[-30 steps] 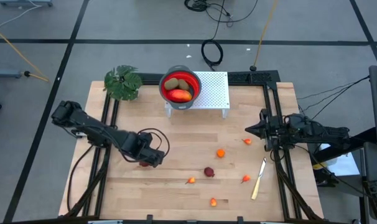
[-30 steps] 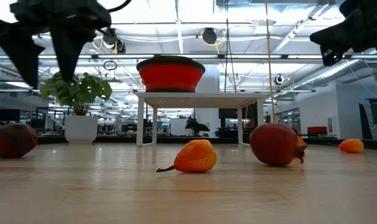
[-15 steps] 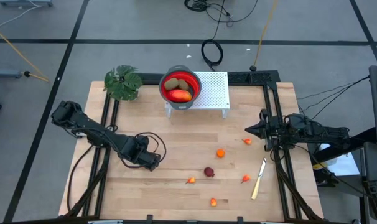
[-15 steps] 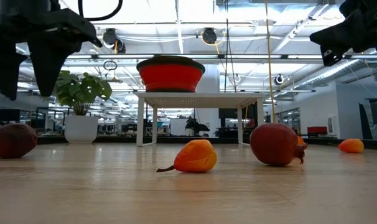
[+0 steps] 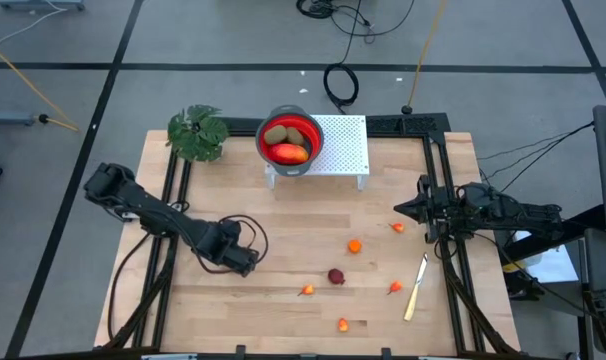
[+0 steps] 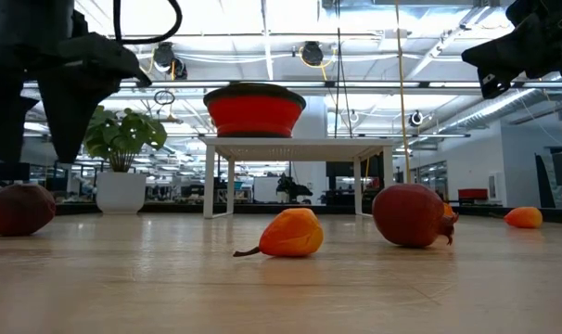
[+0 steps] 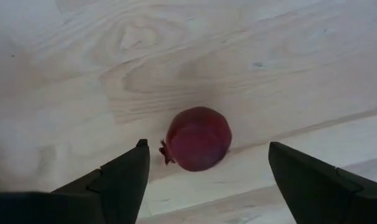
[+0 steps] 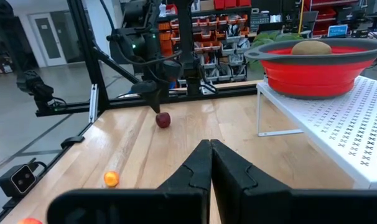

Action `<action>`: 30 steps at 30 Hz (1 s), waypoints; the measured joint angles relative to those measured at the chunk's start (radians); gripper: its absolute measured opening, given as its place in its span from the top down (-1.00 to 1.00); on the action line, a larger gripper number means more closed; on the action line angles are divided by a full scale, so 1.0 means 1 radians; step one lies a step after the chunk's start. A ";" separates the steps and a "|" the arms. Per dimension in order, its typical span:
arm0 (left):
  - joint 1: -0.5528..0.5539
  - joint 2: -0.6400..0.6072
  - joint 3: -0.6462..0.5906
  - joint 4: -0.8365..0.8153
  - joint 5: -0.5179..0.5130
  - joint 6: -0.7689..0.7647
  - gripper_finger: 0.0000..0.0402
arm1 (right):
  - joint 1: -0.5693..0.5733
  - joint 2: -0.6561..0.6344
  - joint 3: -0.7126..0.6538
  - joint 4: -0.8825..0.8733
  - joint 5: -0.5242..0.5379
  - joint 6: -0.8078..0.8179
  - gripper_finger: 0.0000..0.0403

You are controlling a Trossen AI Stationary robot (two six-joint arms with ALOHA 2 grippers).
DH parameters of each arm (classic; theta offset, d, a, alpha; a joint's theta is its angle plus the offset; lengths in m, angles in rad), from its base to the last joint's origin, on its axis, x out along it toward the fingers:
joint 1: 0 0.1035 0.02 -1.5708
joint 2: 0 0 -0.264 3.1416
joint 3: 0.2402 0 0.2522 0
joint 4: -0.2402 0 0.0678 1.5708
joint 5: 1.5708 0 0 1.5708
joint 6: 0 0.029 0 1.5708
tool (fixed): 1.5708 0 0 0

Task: Pick & Place Fruit
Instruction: Put the left pomegranate into the red strainer bowl

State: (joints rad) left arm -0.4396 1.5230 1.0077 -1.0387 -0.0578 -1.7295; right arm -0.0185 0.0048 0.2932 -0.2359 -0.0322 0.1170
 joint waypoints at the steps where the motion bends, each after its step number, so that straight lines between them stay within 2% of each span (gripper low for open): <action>1: 0.000 0.008 0.000 0.000 -0.001 0.000 -0.66 | 0.000 0.000 0.000 0.000 0.000 -0.002 1.00; 7: -0.003 0.066 0.000 0.004 0.011 0.037 -0.74 | 0.000 0.000 0.000 0.000 0.000 -0.005 1.00; 20: -0.004 0.193 0.000 0.049 0.058 0.138 -0.75 | 0.000 0.000 0.000 0.000 0.000 -0.006 1.00; 30: -0.004 0.218 0.001 0.049 0.059 0.138 -0.75 | 0.000 0.000 0.000 0.000 0.000 -0.006 1.00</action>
State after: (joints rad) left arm -0.4438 1.7412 1.0088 -0.9894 0.0010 -1.5913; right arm -0.0185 0.0048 0.2932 -0.2359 -0.0319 0.1112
